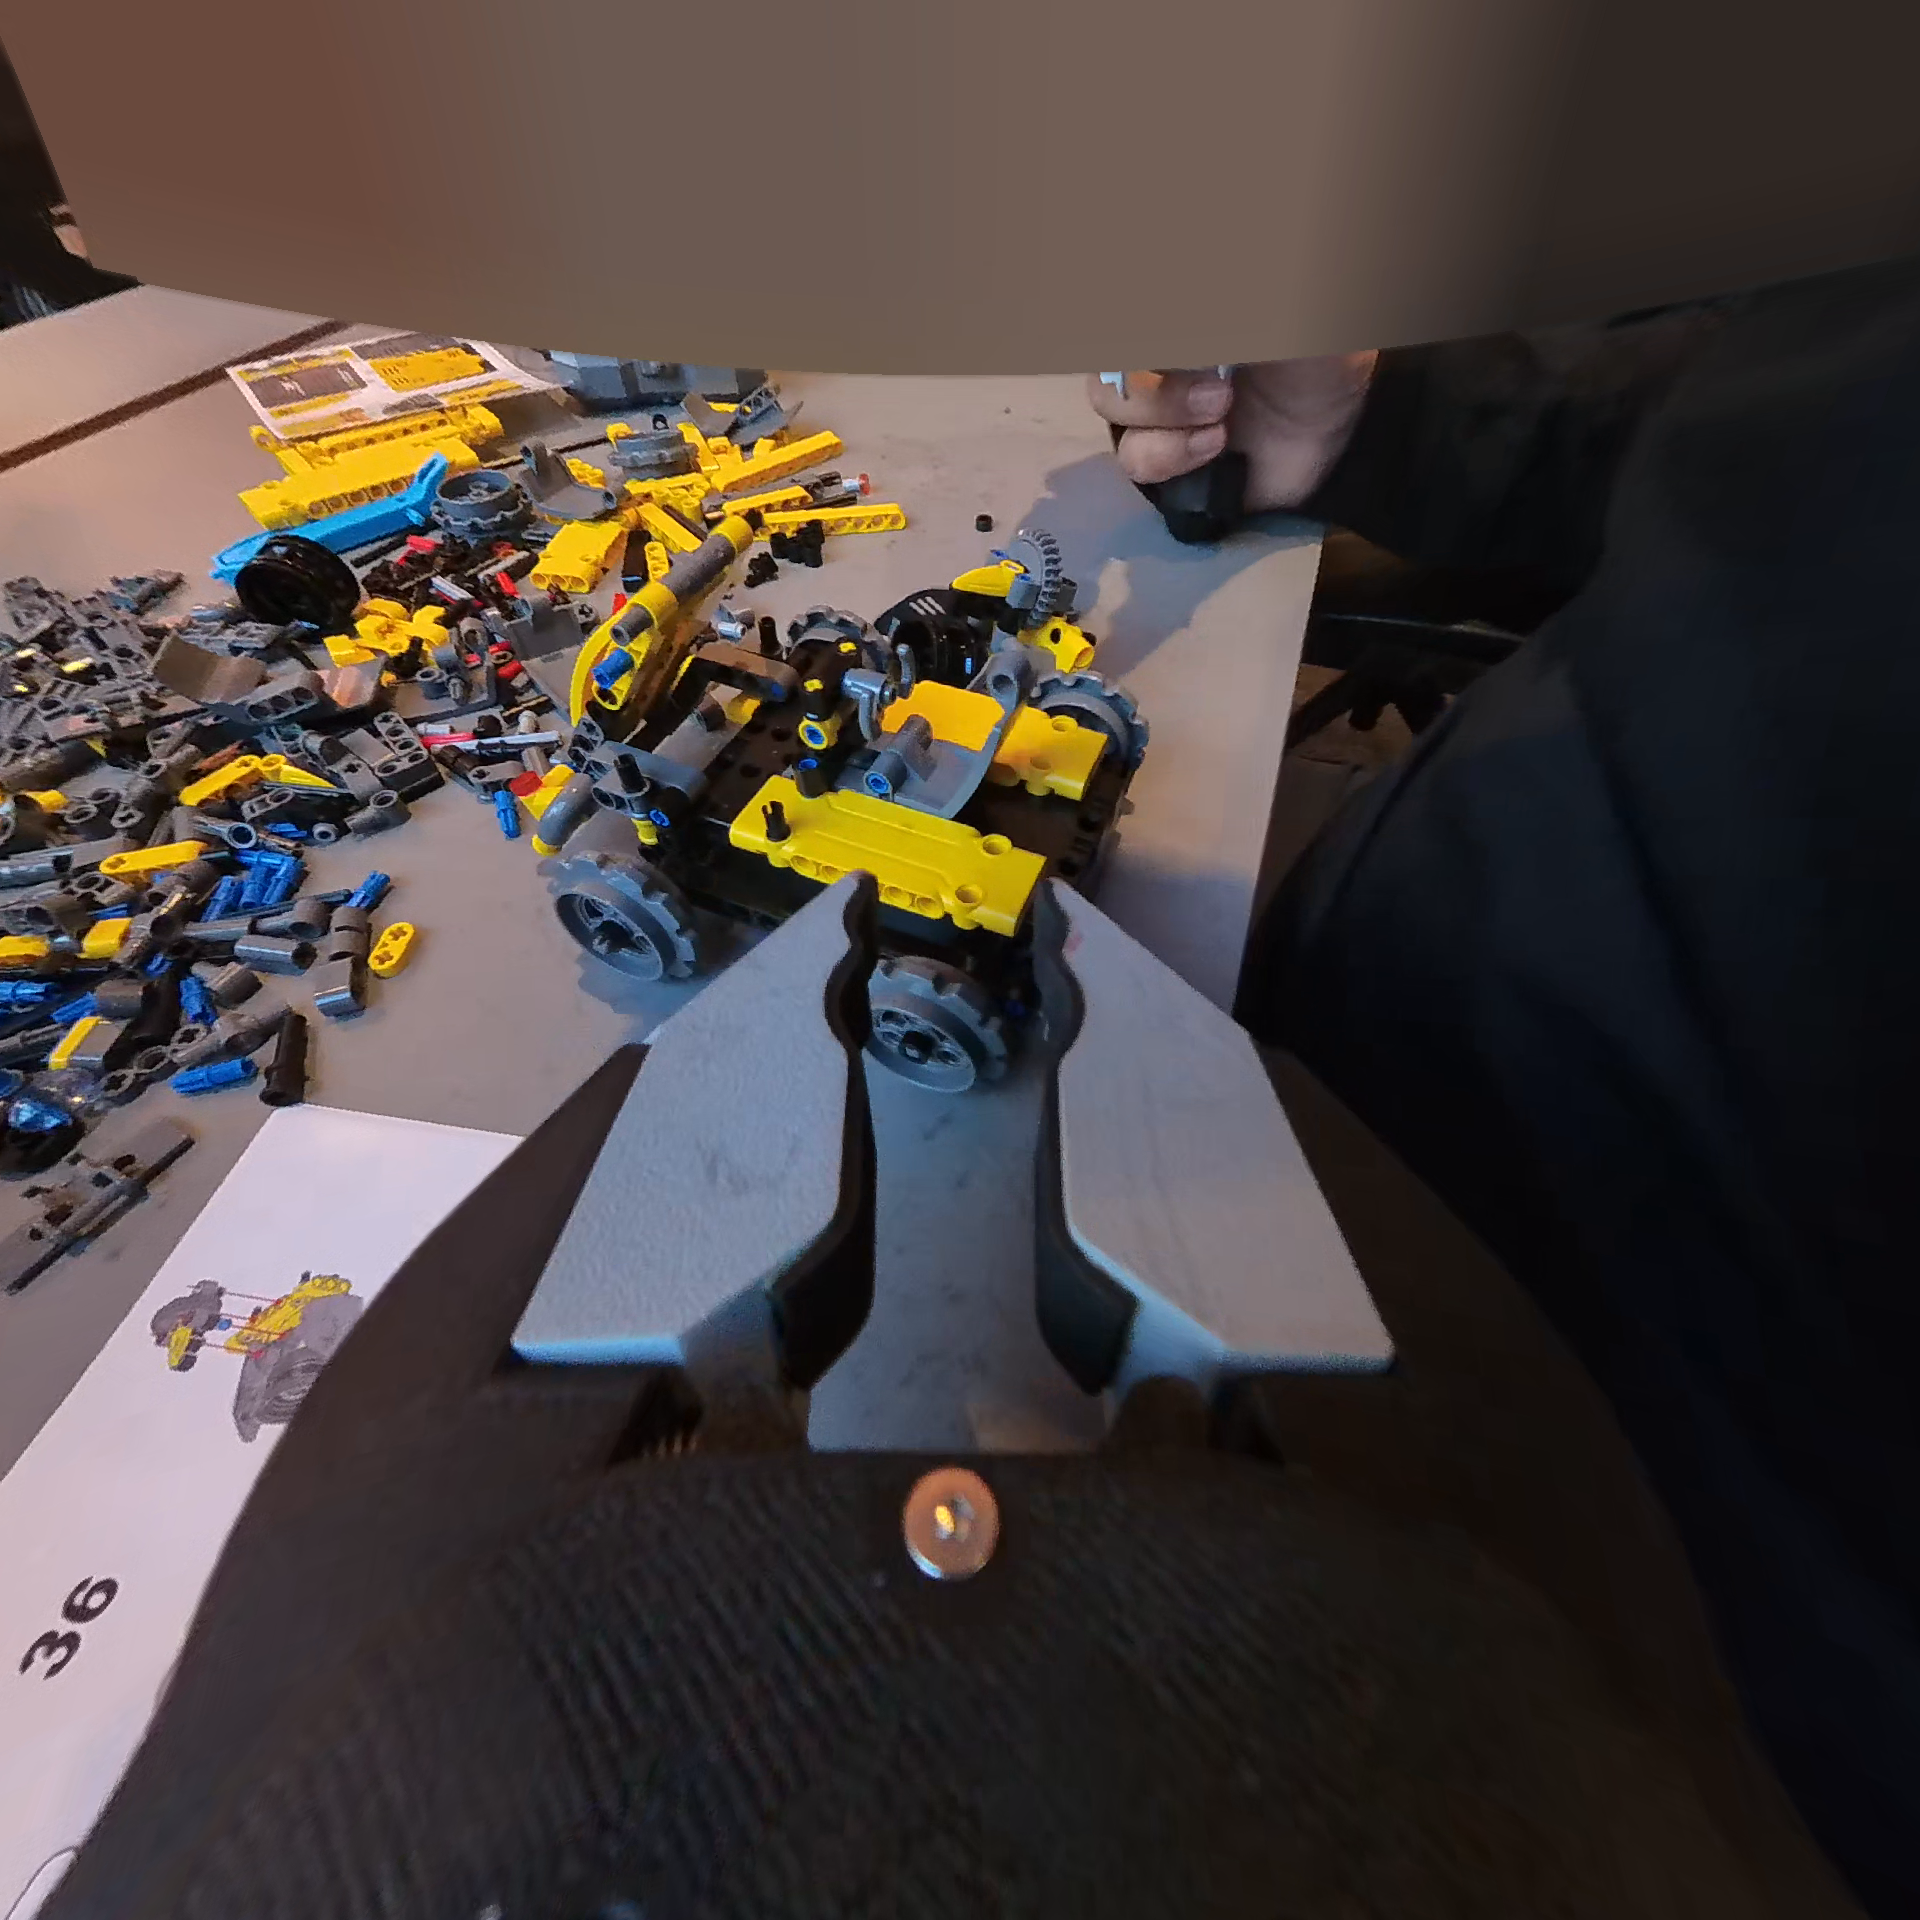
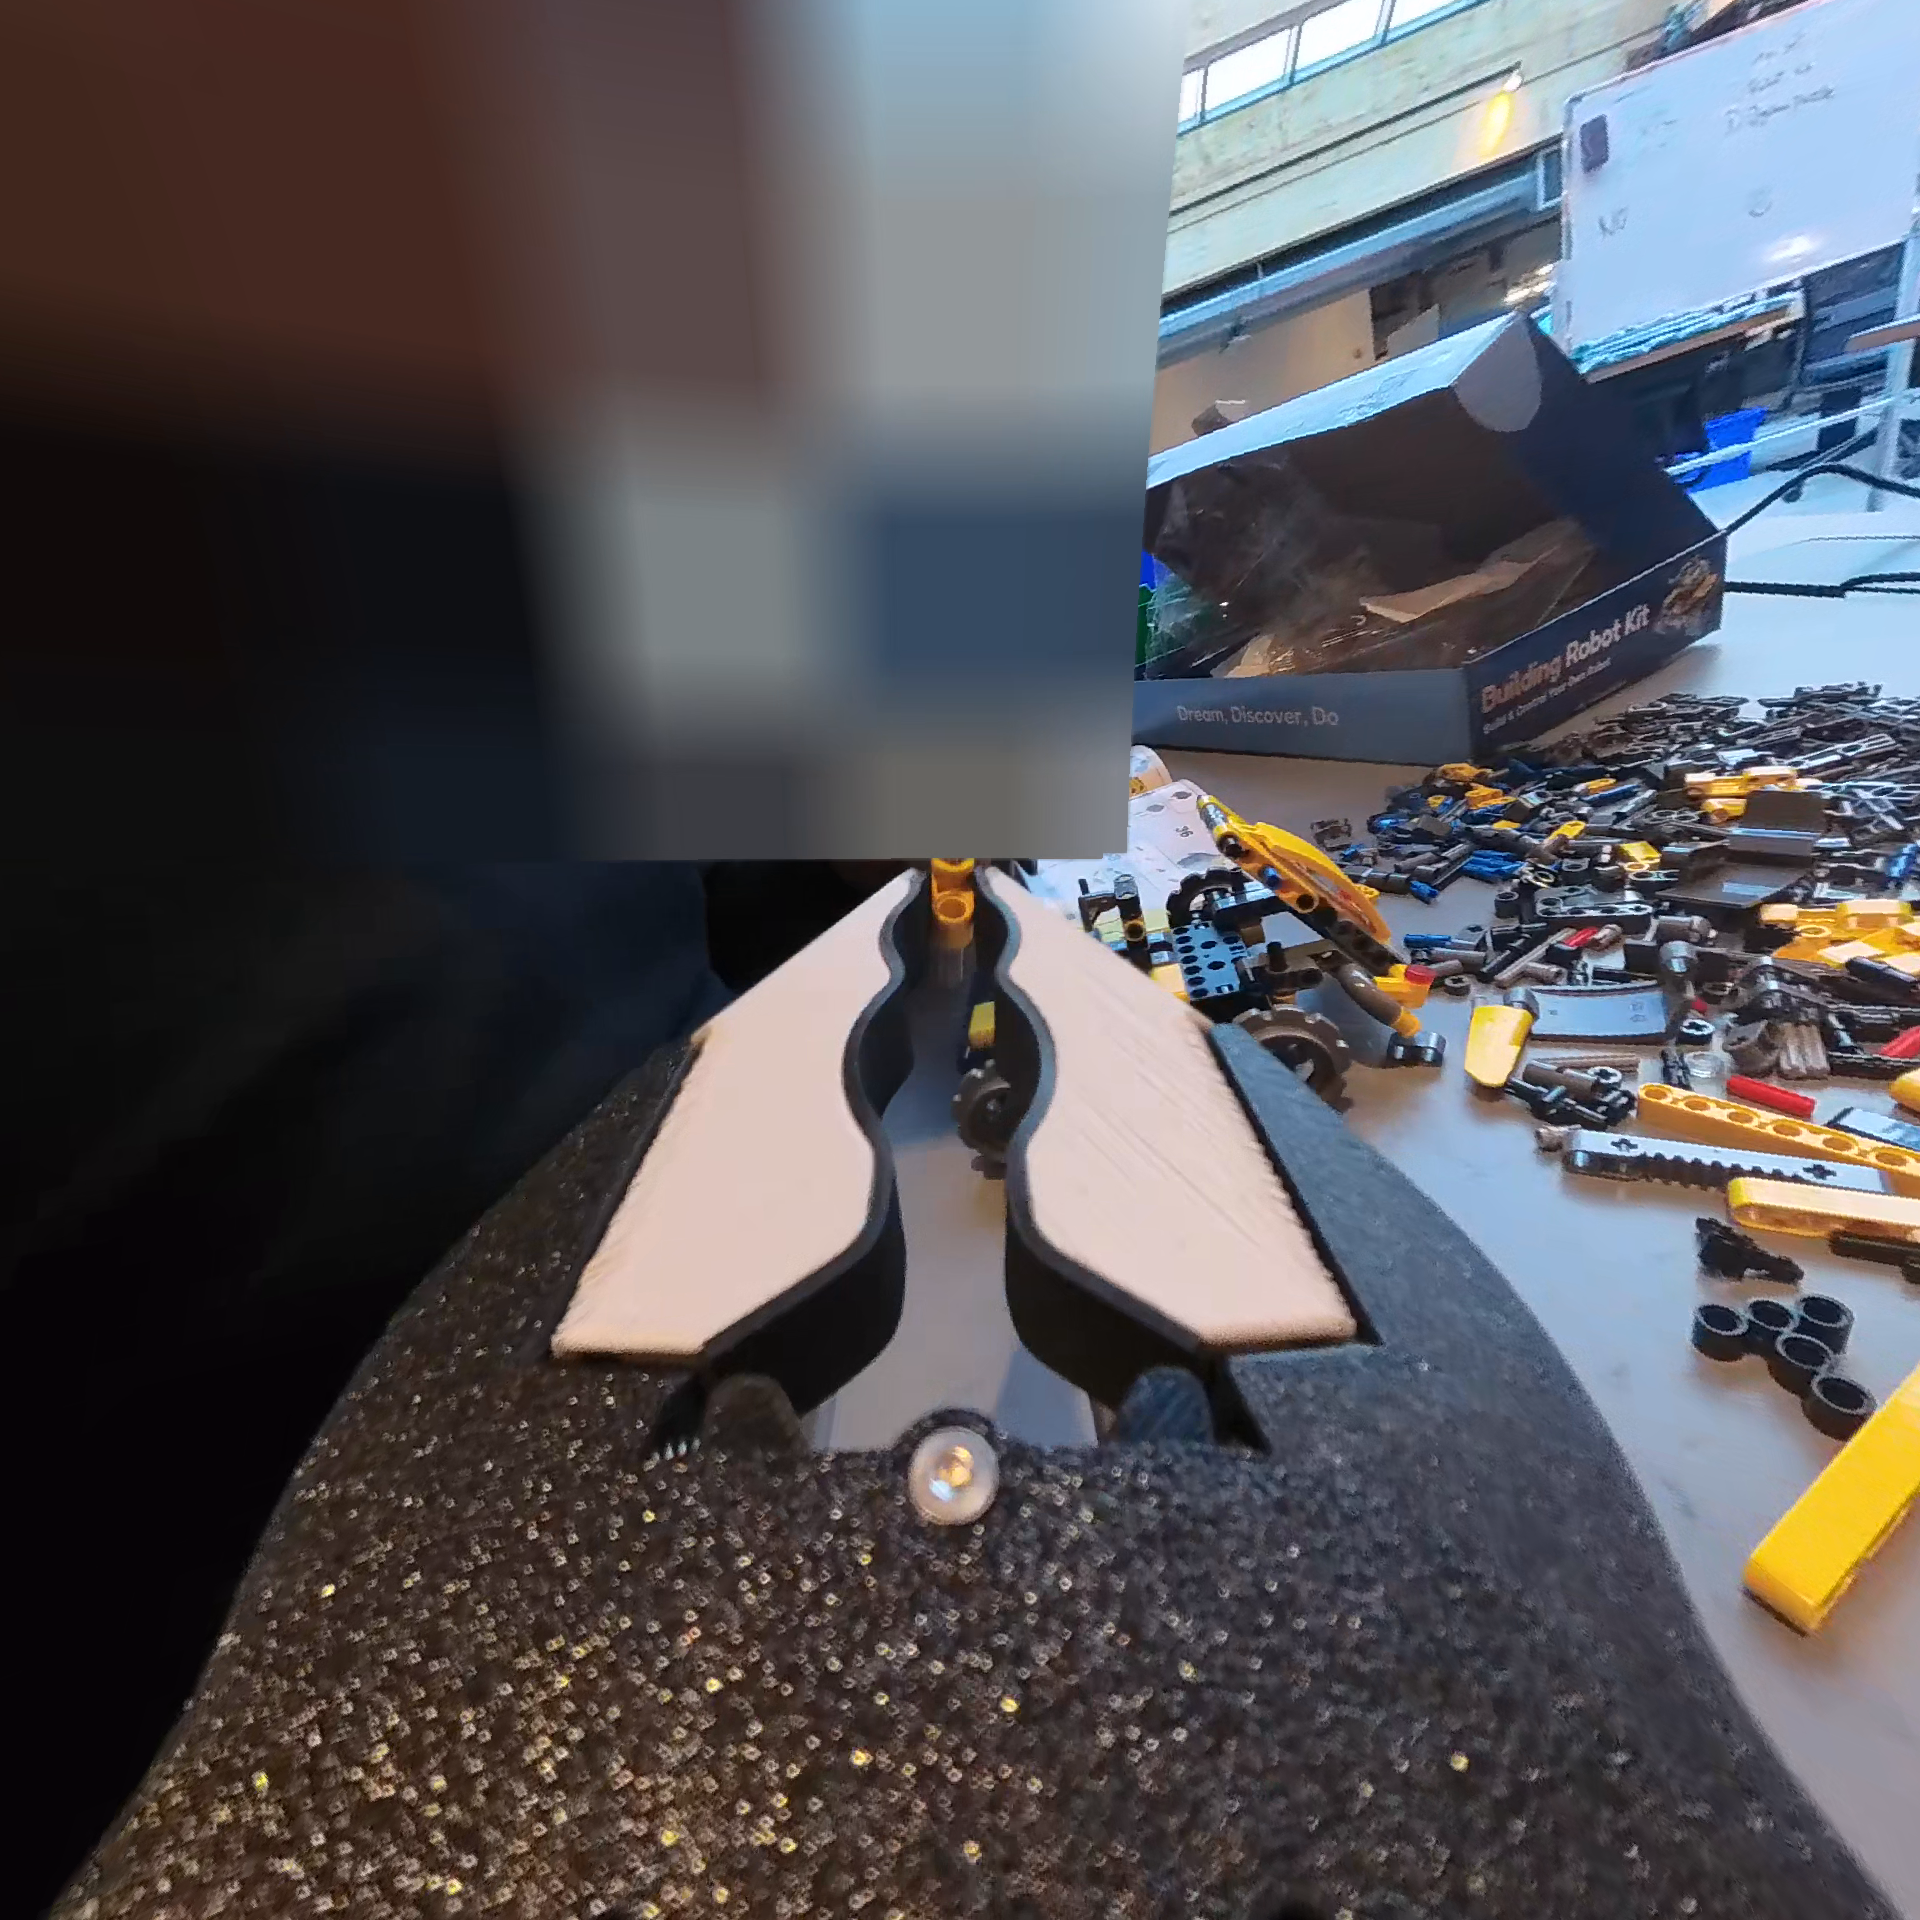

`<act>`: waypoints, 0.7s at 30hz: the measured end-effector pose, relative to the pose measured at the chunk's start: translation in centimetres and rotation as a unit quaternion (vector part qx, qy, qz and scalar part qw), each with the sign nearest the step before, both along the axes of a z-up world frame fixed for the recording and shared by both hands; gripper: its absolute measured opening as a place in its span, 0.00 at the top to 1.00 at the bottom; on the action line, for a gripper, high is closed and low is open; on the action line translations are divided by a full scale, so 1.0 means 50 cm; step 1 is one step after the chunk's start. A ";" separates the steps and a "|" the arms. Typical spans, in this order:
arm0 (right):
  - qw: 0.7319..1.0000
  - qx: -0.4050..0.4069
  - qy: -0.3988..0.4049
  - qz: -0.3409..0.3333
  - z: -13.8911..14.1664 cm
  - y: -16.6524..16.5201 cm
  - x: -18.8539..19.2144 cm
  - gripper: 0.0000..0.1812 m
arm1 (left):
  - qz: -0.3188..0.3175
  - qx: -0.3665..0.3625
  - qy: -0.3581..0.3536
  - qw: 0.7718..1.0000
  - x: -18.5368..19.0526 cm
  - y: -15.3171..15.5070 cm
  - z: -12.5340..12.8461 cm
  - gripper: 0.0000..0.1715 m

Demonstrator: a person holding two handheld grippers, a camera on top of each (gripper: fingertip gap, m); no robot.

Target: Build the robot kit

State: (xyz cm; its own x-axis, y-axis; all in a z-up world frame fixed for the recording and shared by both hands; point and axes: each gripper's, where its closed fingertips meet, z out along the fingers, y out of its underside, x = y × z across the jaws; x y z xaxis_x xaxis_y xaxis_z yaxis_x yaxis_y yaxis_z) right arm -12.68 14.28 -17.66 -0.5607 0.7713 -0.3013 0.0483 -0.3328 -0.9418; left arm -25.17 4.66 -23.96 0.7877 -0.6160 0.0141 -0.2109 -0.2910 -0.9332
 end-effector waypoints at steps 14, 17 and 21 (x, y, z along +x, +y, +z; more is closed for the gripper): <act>0.998 0.017 -0.004 -0.056 -0.003 0.007 0.005 0.96 | 0.021 0.013 0.033 0.999 0.002 -0.012 -0.006 0.86; 0.998 0.023 -0.014 -0.060 -0.007 -0.014 0.011 0.96 | 0.027 0.013 0.042 0.999 0.005 -0.016 -0.009 0.86; 0.995 0.065 -0.054 -0.062 -0.026 -0.055 0.013 0.96 | 0.033 0.023 0.052 0.998 0.022 -0.025 -0.009 0.88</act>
State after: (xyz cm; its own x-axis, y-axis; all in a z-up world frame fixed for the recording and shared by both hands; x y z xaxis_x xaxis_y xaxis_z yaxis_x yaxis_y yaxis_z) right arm -12.01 11.54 -18.96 -0.4292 0.8686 -0.2476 0.1179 -0.2180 -0.9688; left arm -24.07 3.42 -24.39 0.8222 -0.5609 -0.0968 -0.2893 -0.2652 -0.9198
